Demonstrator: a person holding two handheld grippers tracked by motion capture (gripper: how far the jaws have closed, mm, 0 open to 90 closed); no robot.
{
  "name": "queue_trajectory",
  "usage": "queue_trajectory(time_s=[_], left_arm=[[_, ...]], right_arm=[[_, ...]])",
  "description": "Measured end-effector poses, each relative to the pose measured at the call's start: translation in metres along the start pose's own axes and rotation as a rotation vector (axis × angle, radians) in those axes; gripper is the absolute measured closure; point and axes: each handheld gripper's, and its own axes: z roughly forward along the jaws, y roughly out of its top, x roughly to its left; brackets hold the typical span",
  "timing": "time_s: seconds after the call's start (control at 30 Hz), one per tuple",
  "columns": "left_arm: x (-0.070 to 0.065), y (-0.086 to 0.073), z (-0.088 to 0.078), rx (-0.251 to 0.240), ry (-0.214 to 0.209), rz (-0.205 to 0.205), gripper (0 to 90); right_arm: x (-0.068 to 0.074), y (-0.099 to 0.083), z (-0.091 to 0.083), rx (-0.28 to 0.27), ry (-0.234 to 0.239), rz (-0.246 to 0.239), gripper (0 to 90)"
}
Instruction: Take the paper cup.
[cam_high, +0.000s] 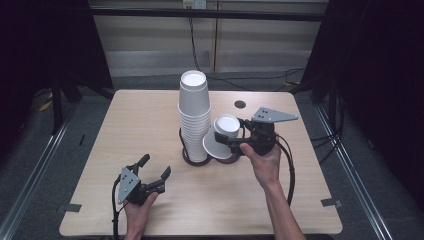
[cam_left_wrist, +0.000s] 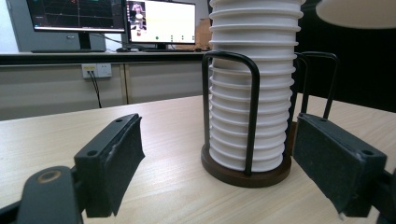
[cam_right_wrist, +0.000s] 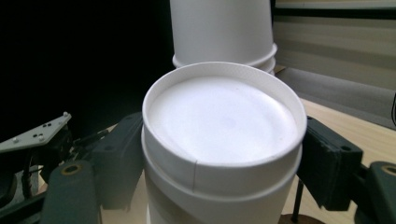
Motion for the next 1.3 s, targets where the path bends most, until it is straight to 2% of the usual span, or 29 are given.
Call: queue_trajectory(time_s=[0.2,0.37,0.4,0.47,0.57,0.6,0.63,0.83,0.9,0.97,1.03,1.2,1.3], left_arm=[[0.000,0.000,0.001,0.007,0.001,0.017,16.5],[-0.001,0.001,0.000,0.019,-0.016,-0.006,16.4],[0.000,0.002,0.000,0.026,-0.016,0.002,16.5],[-0.001,0.004,0.000,0.025,-0.035,-0.020,16.6],[-0.003,0.008,-0.002,0.028,-0.054,-0.021,17.3],[-0.006,0.012,-0.002,0.032,-0.097,-0.030,18.6],[-0.007,0.013,-0.003,0.037,-0.112,-0.018,20.5],[-0.013,0.017,-0.003,0.053,-0.143,-0.015,21.7],[-0.016,0.017,-0.002,0.057,-0.163,-0.029,21.7],[-0.021,0.018,-0.001,0.068,-0.189,-0.016,21.5],[-0.023,0.018,0.000,0.069,-0.192,-0.012,21.4],[-0.031,0.021,0.000,0.079,-0.241,0.010,20.5],[-0.034,0.021,0.001,0.081,-0.246,0.003,20.1]], right_arm=[[0.004,-0.013,0.007,0.025,0.017,0.009,23.8],[0.007,-0.025,0.013,0.047,0.031,0.011,23.8],[0.008,-0.030,0.016,0.053,0.038,0.019,23.8],[0.008,-0.031,0.017,0.050,0.042,0.020,23.8],[0.011,-0.037,0.020,0.060,0.051,0.025,23.8],[0.012,-0.040,0.021,0.063,0.054,0.026,23.8],[0.013,-0.041,0.021,0.062,0.056,0.028,23.8],[0.014,-0.048,0.023,0.067,0.070,0.033,23.8],[0.015,-0.051,0.023,0.065,0.074,0.034,23.8],[0.017,-0.055,0.025,0.061,0.082,0.035,23.8],[0.018,-0.057,0.025,0.066,0.084,0.038,23.8],[0.021,-0.064,0.031,0.075,0.101,0.040,23.8],[0.023,-0.065,0.034,0.076,0.109,0.038,23.8]])
